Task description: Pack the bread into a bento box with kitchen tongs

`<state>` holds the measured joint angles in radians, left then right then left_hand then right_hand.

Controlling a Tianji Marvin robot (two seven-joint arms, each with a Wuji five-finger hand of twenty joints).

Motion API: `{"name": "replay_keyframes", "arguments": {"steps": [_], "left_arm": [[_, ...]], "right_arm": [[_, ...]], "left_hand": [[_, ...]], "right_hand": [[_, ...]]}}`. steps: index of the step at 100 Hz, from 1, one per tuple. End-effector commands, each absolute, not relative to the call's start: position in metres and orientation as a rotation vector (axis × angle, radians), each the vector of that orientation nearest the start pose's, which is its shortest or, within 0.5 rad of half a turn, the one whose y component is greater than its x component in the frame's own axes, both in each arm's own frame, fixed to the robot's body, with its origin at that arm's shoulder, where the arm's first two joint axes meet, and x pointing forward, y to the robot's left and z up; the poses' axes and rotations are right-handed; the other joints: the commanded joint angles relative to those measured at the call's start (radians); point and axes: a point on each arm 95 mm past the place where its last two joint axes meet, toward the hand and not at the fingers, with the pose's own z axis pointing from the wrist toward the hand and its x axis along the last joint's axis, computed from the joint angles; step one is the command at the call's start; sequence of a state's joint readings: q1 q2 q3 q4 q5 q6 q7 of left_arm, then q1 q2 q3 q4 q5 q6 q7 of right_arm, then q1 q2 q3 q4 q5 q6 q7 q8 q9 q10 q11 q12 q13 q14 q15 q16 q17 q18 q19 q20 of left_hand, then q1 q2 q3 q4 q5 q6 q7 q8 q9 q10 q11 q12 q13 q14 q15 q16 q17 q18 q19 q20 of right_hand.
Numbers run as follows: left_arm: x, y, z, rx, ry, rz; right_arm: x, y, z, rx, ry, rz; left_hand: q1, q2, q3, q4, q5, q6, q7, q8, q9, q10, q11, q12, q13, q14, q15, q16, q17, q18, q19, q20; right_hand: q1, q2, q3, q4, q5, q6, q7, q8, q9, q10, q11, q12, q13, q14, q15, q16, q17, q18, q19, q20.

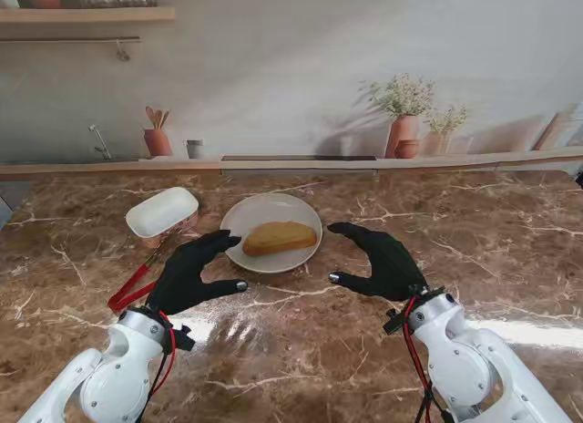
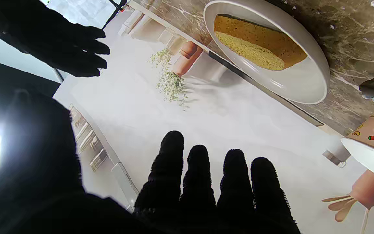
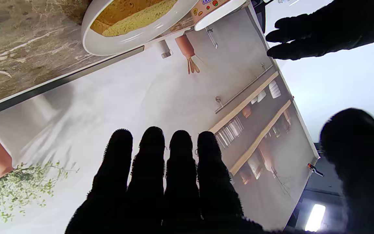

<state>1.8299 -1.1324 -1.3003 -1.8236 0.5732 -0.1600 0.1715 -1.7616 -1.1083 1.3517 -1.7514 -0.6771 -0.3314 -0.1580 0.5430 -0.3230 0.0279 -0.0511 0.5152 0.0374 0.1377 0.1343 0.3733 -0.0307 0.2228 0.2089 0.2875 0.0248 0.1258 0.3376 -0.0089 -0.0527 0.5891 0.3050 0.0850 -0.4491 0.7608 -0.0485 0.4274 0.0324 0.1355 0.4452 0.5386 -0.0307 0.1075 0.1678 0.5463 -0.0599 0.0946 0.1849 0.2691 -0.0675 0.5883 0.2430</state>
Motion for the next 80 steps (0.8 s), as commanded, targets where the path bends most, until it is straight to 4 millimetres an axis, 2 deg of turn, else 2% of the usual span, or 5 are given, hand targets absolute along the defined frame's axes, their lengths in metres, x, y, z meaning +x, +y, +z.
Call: {"name": "replay_keyframes", "arguments": {"steps": [1, 47, 49, 55, 80], "left_arm": [[0.329, -0.017, -0.308, -1.525, 1.115, -2.01], [0.36, 0.018, -0.285, -1.46, 1.141, -1.859], [0.363, 0.022, -0.282, -1.455, 1.14, -1.841], [0.375, 0.033, -0.276, -1.437, 1.131, -1.785], [0.422, 0.069, -0.258, -1.459, 1.167, -1.549]], "right_arm": [[0.346, -0.002, -0.303, -1.715, -1.65, -2.651], [0.345, -0.006, -0.303, -1.738, -1.682, -2.662], [0.346, -0.006, -0.303, -1.739, -1.685, -2.661], [0.347, -0.006, -0.304, -1.738, -1.692, -2.659], [0.346, -0.004, -0.309, -1.756, -1.725, -2.599]], "left_hand": [[-0.016, 0.045, -0.034, 0.035, -0.029, -0.008, 0.002, 0.0, -0.042, -0.019, -0.019, -0.01, -0.033, -0.053, -0.021, -0.015, -0.005, -0.054, -0.017, -0.013], [0.101, -0.023, 0.027, 0.036, -0.014, 0.005, 0.014, 0.006, -0.018, 0.004, 0.007, 0.005, -0.001, -0.028, 0.0, -0.001, -0.002, -0.055, 0.031, 0.013], [0.043, -0.066, 0.174, 0.016, -0.015, 0.006, 0.021, 0.012, -0.015, 0.006, 0.01, 0.01, 0.004, -0.023, -0.001, 0.011, -0.005, -0.055, 0.052, 0.015], [0.002, -0.132, 0.335, -0.005, -0.009, 0.013, 0.041, 0.022, -0.003, 0.014, 0.024, 0.017, 0.019, -0.007, 0.018, 0.02, -0.009, -0.049, 0.097, 0.038], [-0.011, -0.245, 0.539, -0.041, -0.014, 0.04, 0.095, 0.053, 0.029, 0.04, 0.065, 0.041, 0.062, 0.035, 0.063, 0.051, 0.024, -0.023, 0.158, 0.067]], "right_hand": [[-0.032, 0.004, -0.006, 0.035, 0.009, -0.014, 0.009, -0.014, 0.003, -0.001, 0.004, -0.023, -0.01, -0.012, 0.003, -0.018, 0.004, -0.029, 0.004, -0.028], [0.013, 0.008, -0.018, 0.033, 0.028, -0.034, 0.025, -0.014, 0.035, -0.012, 0.018, -0.011, 0.019, -0.022, 0.016, -0.007, 0.019, -0.026, 0.026, -0.025], [0.014, 0.008, -0.019, 0.033, 0.029, -0.035, 0.026, -0.014, 0.036, -0.011, 0.018, -0.011, 0.022, -0.022, 0.017, -0.006, 0.02, -0.026, 0.027, -0.025], [0.02, 0.008, -0.022, 0.033, 0.031, -0.034, 0.028, -0.014, 0.039, -0.011, 0.019, -0.009, 0.024, -0.02, 0.018, -0.005, 0.02, -0.024, 0.03, -0.024], [0.034, 0.015, -0.034, 0.033, 0.038, -0.04, 0.034, -0.014, 0.052, -0.013, 0.022, -0.001, 0.033, -0.021, 0.019, -0.002, 0.025, -0.017, 0.041, -0.022]]}}
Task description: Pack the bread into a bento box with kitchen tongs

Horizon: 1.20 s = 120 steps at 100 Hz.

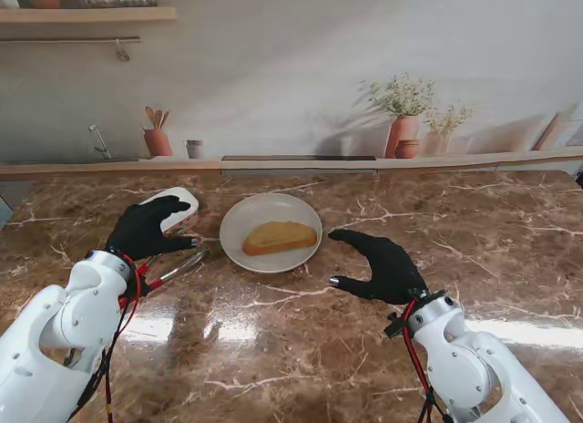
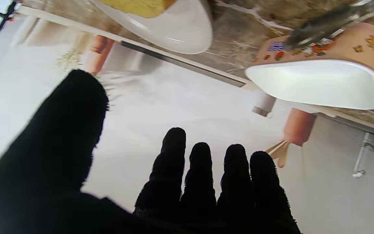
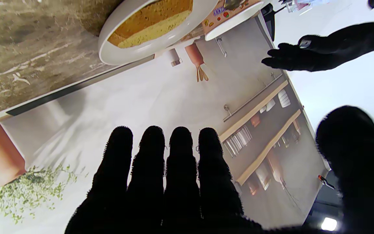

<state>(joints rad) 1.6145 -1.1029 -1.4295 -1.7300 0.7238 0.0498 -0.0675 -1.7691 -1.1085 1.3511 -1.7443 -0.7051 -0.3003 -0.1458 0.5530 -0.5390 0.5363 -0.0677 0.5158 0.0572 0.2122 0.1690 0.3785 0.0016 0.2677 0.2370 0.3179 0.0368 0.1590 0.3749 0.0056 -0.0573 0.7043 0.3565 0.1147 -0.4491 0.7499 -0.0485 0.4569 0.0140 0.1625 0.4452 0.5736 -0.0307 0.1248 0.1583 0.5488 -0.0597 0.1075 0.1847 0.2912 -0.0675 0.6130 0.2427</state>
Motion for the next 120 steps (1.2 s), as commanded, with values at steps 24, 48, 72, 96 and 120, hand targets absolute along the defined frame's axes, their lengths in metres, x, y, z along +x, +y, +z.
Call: {"name": "replay_keyframes", "arguments": {"steps": [24, 48, 72, 96, 120], "left_arm": [[0.461, 0.085, -0.261, -1.556, 1.244, -1.372], [0.495, 0.082, -0.267, -1.646, 1.323, -1.254], [0.527, 0.076, -0.278, -1.735, 1.359, -1.163], [0.547, 0.069, -0.295, -1.778, 1.397, -1.086], [0.559, 0.067, -0.314, -1.777, 1.437, -1.025]], "right_arm": [[0.345, -0.002, -0.313, -1.768, -1.724, -2.582], [0.344, -0.003, -0.311, -1.789, -1.721, -2.569], [0.346, -0.002, -0.312, -1.812, -1.705, -2.551], [0.348, 0.002, -0.315, -1.827, -1.698, -2.534], [0.347, 0.0, -0.316, -1.848, -1.702, -2.516]], "left_hand": [[-0.019, -0.047, 0.066, -0.032, -0.024, 0.032, 0.012, 0.014, 0.014, 0.032, 0.024, 0.016, 0.024, 0.025, 0.038, 0.016, 0.003, -0.019, 0.047, 0.017], [-0.022, -0.069, 0.104, -0.043, -0.015, 0.06, -0.003, 0.005, 0.019, 0.044, 0.034, 0.022, 0.022, 0.035, 0.047, 0.016, -0.001, -0.014, 0.048, 0.019], [-0.028, -0.072, 0.117, -0.049, -0.014, 0.071, -0.01, 0.002, 0.02, 0.058, 0.04, 0.026, 0.027, 0.051, 0.06, 0.02, -0.001, 0.0, 0.057, 0.023], [-0.038, -0.082, 0.127, -0.058, -0.011, 0.06, 0.025, 0.02, 0.032, 0.053, 0.058, 0.035, 0.033, 0.053, 0.077, 0.033, 0.0, 0.004, 0.068, 0.028], [-0.051, -0.102, 0.129, -0.069, -0.012, 0.038, 0.146, 0.087, 0.083, 0.049, 0.095, 0.06, 0.081, 0.066, 0.118, 0.085, 0.026, 0.026, 0.113, 0.049]], "right_hand": [[0.011, 0.017, -0.029, 0.034, 0.009, -0.026, 0.011, -0.013, 0.011, -0.015, 0.002, 0.013, 0.022, -0.021, 0.004, 0.0, -0.001, -0.014, 0.02, -0.02], [0.011, 0.018, -0.028, 0.035, 0.01, -0.027, 0.015, -0.012, 0.017, -0.014, 0.005, 0.019, 0.027, -0.02, 0.006, 0.003, 0.007, -0.005, 0.028, -0.016], [0.013, 0.02, -0.022, 0.035, 0.017, -0.031, 0.019, -0.01, 0.022, -0.015, 0.006, 0.024, 0.029, -0.018, 0.006, 0.005, 0.006, -0.002, 0.033, -0.012], [0.014, 0.018, -0.015, 0.034, 0.015, -0.032, 0.019, -0.01, 0.022, -0.015, 0.005, 0.027, 0.027, -0.02, 0.005, 0.007, 0.004, -0.002, 0.032, -0.01], [0.012, 0.017, -0.003, 0.033, 0.016, -0.032, 0.02, -0.01, 0.023, -0.015, 0.005, 0.029, 0.028, -0.017, 0.005, 0.008, 0.005, 0.001, 0.032, -0.008]]}}
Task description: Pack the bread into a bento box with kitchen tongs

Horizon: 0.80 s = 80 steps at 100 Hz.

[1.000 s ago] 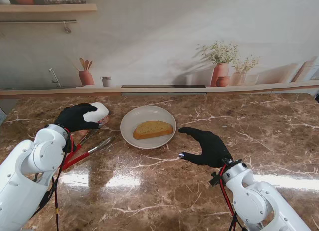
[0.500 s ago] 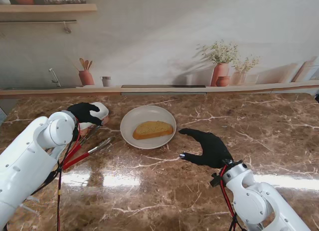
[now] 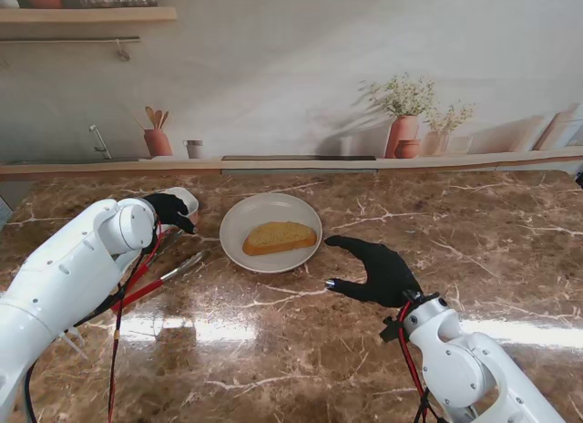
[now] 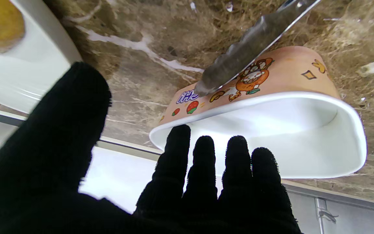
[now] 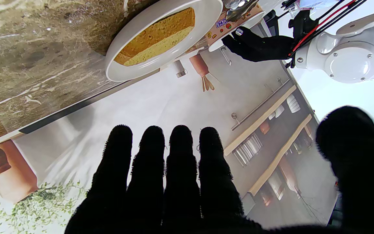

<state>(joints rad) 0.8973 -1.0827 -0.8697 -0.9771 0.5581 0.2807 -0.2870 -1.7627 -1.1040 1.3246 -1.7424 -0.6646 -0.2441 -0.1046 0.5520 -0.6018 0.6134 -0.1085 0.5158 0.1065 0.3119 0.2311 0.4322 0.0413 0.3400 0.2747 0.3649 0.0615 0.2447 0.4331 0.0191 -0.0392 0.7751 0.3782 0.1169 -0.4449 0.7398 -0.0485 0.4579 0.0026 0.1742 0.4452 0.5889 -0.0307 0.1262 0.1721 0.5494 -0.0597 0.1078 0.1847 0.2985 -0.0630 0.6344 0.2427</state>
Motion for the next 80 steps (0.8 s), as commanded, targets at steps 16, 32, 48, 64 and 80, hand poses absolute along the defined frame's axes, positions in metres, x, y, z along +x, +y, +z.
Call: {"name": "replay_keyframes", "arguments": {"steps": [16, 32, 48, 64, 80], "left_arm": [[0.564, 0.065, -0.32, -1.752, 1.427, -1.005], [0.571, 0.066, -0.324, -1.698, 1.406, -1.011], [0.579, 0.065, -0.326, -1.678, 1.38, -1.012], [0.584, 0.066, -0.329, -1.668, 1.392, -0.984], [0.586, 0.069, -0.333, -1.693, 1.35, -0.989]], "right_arm": [[0.346, -0.001, -0.317, -1.865, -1.7, -2.501], [0.346, -0.001, -0.319, -1.878, -1.703, -2.483], [0.347, -0.004, -0.321, -1.888, -1.734, -2.456], [0.348, -0.006, -0.322, -1.904, -1.74, -2.44], [0.348, -0.007, -0.322, -1.919, -1.742, -2.434]], "left_hand": [[-0.047, -0.051, 0.083, -0.032, 0.008, -0.034, 0.186, 0.1, 0.106, 0.017, 0.064, 0.074, 0.114, 0.07, 0.093, 0.096, 0.081, 0.048, 0.126, 0.078], [-0.025, -0.043, 0.161, -0.035, 0.119, -0.105, 0.348, 0.187, 0.29, -0.018, 0.112, 0.113, 0.274, 0.086, 0.174, 0.147, 0.199, 0.089, 0.254, 0.131], [0.093, -0.045, 0.168, -0.108, 0.229, -0.185, 0.42, 0.153, 0.418, -0.035, 0.121, 0.116, 0.378, 0.094, 0.215, 0.16, 0.27, 0.128, 0.326, 0.151], [0.225, -0.032, 0.112, -0.1, 0.26, -0.241, 0.521, 0.084, 0.498, -0.049, 0.12, 0.153, 0.44, 0.086, 0.24, 0.168, 0.311, 0.13, 0.367, 0.16], [0.277, 0.065, 0.137, -0.093, 0.325, -0.26, 0.552, 0.044, 0.615, -0.05, 0.025, 0.223, 0.479, 0.094, 0.265, 0.173, 0.331, 0.136, 0.4, 0.17]], "right_hand": [[0.009, 0.014, 0.013, 0.032, 0.017, -0.021, 0.01, -0.01, 0.014, -0.016, 0.005, 0.018, 0.029, -0.017, 0.006, 0.009, 0.0, -0.002, 0.013, -0.006], [0.008, 0.018, 0.016, 0.03, 0.017, -0.022, 0.01, -0.011, 0.016, -0.015, 0.006, 0.02, 0.031, -0.016, 0.007, 0.01, 0.001, 0.0, 0.014, -0.003], [0.025, 0.019, 0.022, 0.029, 0.021, -0.021, 0.012, -0.01, 0.028, -0.017, 0.013, 0.026, 0.039, -0.01, 0.012, 0.015, 0.007, 0.011, 0.023, 0.003], [0.029, 0.02, 0.032, 0.028, 0.024, -0.021, 0.014, -0.01, 0.034, -0.015, 0.016, 0.03, 0.044, -0.006, 0.014, 0.017, 0.009, 0.013, 0.027, 0.007], [0.026, 0.025, 0.043, 0.025, 0.024, -0.02, 0.016, -0.01, 0.036, -0.017, 0.017, 0.034, 0.045, -0.004, 0.016, 0.021, 0.011, 0.017, 0.031, 0.012]]}}
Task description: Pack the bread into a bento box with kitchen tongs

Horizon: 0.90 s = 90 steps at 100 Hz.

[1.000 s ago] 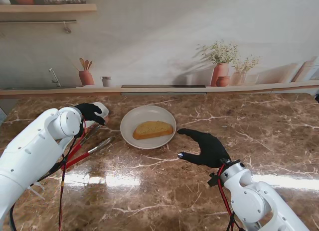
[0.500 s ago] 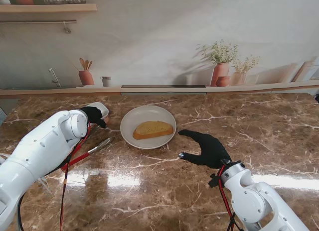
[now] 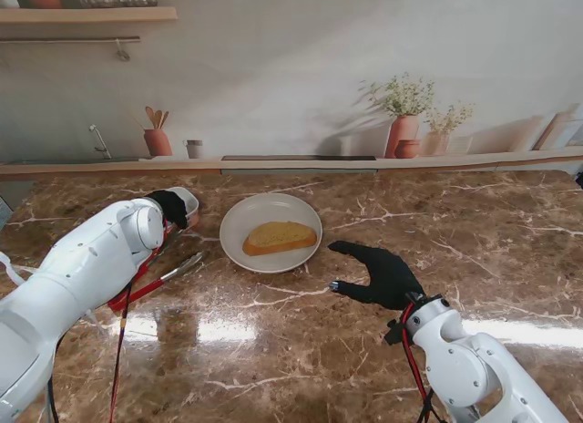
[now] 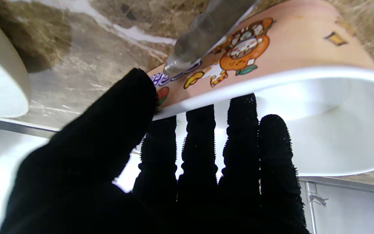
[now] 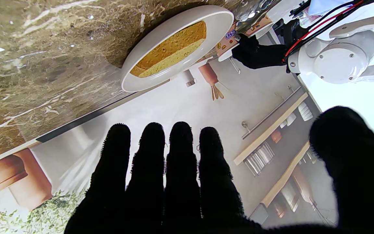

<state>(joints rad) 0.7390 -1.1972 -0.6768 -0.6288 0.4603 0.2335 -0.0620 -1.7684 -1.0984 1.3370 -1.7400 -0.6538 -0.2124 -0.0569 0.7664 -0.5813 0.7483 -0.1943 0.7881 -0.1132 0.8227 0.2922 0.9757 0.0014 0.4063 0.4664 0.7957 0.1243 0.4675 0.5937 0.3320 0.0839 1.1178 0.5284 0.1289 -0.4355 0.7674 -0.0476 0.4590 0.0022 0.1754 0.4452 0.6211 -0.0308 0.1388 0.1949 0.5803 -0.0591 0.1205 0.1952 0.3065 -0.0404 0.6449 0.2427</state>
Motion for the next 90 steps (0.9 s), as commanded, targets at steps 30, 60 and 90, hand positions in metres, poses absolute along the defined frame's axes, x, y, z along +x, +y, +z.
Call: {"name": "replay_keyframes", "arguments": {"steps": [30, 60, 90], "left_arm": [[0.585, 0.075, -0.325, -1.576, 1.278, -1.063], [0.571, 0.076, -0.294, -1.411, 1.213, -1.179], [0.533, 0.05, -0.249, -1.278, 1.248, -1.287]], "right_arm": [[0.347, -0.005, -0.322, -1.925, -1.748, -2.423], [0.346, -0.004, -0.322, -1.921, -1.739, -2.444], [0.344, -0.006, -0.321, -1.927, -1.697, -2.494]], "left_hand": [[0.061, -0.027, 0.123, -0.01, 0.133, -0.09, 0.151, 0.002, 0.257, 0.005, -0.093, 0.146, 0.182, 0.035, 0.138, 0.051, 0.114, 0.048, 0.126, 0.025], [0.027, -0.086, 0.205, -0.022, 0.18, -0.135, 0.134, 0.094, 0.319, 0.026, -0.118, 0.242, 0.281, 0.048, 0.161, 0.063, 0.196, 0.084, 0.168, 0.015], [0.002, -0.111, 0.255, -0.023, 0.207, -0.118, 0.109, 0.137, 0.349, 0.04, -0.092, 0.251, 0.324, 0.061, 0.191, 0.086, 0.222, 0.104, 0.201, 0.034]], "right_hand": [[0.013, 0.017, 0.023, 0.022, 0.023, -0.021, 0.016, -0.011, 0.004, -0.016, 0.004, 0.013, 0.016, -0.004, 0.003, 0.013, 0.003, -0.006, 0.022, 0.016], [0.011, 0.024, 0.023, 0.021, 0.024, -0.021, 0.017, -0.012, 0.006, -0.015, 0.004, 0.014, 0.017, -0.005, 0.003, 0.014, 0.004, -0.007, 0.022, 0.018], [0.012, 0.028, 0.022, 0.021, 0.028, -0.023, 0.019, -0.013, 0.01, -0.016, 0.005, 0.015, 0.02, -0.004, 0.004, 0.014, 0.007, -0.007, 0.024, 0.019]]}}
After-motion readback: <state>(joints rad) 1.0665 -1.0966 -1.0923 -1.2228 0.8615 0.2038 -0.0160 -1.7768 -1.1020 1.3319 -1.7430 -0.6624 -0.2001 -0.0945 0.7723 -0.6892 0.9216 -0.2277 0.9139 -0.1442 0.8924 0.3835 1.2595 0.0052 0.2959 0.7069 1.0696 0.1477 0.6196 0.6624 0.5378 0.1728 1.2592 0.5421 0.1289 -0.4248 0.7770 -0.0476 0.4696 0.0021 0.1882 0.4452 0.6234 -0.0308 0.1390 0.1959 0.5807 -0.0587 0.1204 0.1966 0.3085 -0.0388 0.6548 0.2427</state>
